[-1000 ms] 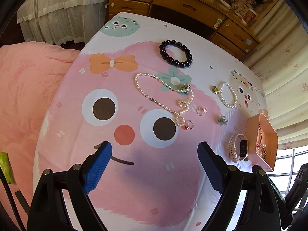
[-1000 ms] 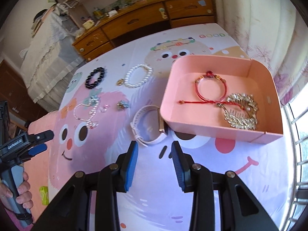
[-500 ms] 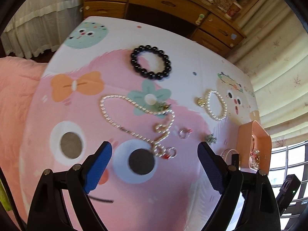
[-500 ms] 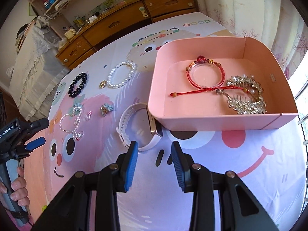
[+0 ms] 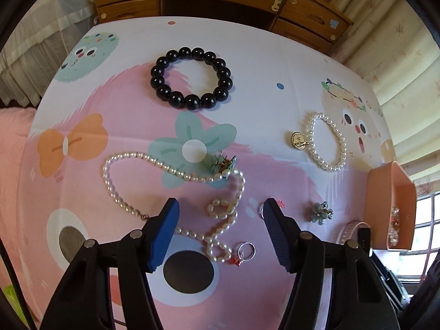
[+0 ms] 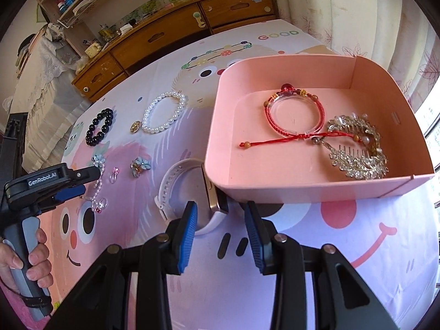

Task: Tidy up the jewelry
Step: 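Grasp the pink smartwatch band with the right gripper, then lift the smartwatch with the right gripper while the left gripper grasps the pearl necklace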

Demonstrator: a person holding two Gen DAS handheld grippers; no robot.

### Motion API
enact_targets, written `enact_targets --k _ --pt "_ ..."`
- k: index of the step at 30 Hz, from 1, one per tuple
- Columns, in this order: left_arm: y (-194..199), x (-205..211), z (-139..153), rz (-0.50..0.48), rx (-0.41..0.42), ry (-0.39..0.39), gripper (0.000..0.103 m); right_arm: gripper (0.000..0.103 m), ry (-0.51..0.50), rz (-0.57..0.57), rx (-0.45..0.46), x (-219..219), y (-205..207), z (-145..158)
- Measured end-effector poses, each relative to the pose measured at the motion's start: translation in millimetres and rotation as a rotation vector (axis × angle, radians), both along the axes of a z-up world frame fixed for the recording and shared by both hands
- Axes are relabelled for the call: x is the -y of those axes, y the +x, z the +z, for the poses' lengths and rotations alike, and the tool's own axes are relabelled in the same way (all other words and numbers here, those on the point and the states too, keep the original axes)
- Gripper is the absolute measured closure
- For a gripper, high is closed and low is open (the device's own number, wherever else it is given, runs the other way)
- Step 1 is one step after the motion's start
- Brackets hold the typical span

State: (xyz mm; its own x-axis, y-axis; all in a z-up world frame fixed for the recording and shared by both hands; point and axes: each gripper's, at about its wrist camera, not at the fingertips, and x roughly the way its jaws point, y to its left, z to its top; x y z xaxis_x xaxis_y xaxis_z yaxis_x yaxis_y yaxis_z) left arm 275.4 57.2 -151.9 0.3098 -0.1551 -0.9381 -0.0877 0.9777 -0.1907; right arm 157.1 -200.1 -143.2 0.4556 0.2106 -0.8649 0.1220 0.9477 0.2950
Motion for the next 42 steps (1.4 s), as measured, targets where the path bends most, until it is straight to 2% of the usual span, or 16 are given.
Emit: enact_targets --k 5,6,7,9,12,20,25,34,42 --pt "4 12 -2 -0.031 0.015 0.088 0.062 0.067 -0.015 0.012 0.001 -3 4 0" --pt "4 12 -2 -0.028 0.021 0.098 0.066 0.071 -0.020 0.015 -0.002 -4 5 0" --pt "4 12 -2 -0.020 0.027 0.110 0.074 0.079 -0.019 0.021 -0.005 -4 6 -1" --pt "3 9 -1 -0.004 0.035 0.137 0.088 0.084 -0.015 0.032 -0.013 -6 7 -2" --pt "0 -3 -1 0.028 0.047 0.098 0.095 0.088 -0.017 0.048 -0.015 -7 9 -3" --pt "-17 -39 -4 0.153 0.027 -0.126 0.100 0.091 0.016 0.078 -0.028 -6 9 -3" --pt "-36 -50 -5 0.203 0.019 -0.219 0.100 0.092 0.030 0.089 -0.035 -5 5 -2" --pt "-60 -53 35 0.155 0.111 -0.251 0.100 0.093 0.053 0.099 -0.019 -12 -12 10" --pt "-76 -62 87 0.097 0.208 -0.303 0.100 0.093 0.085 0.092 0.091 -27 -35 56"
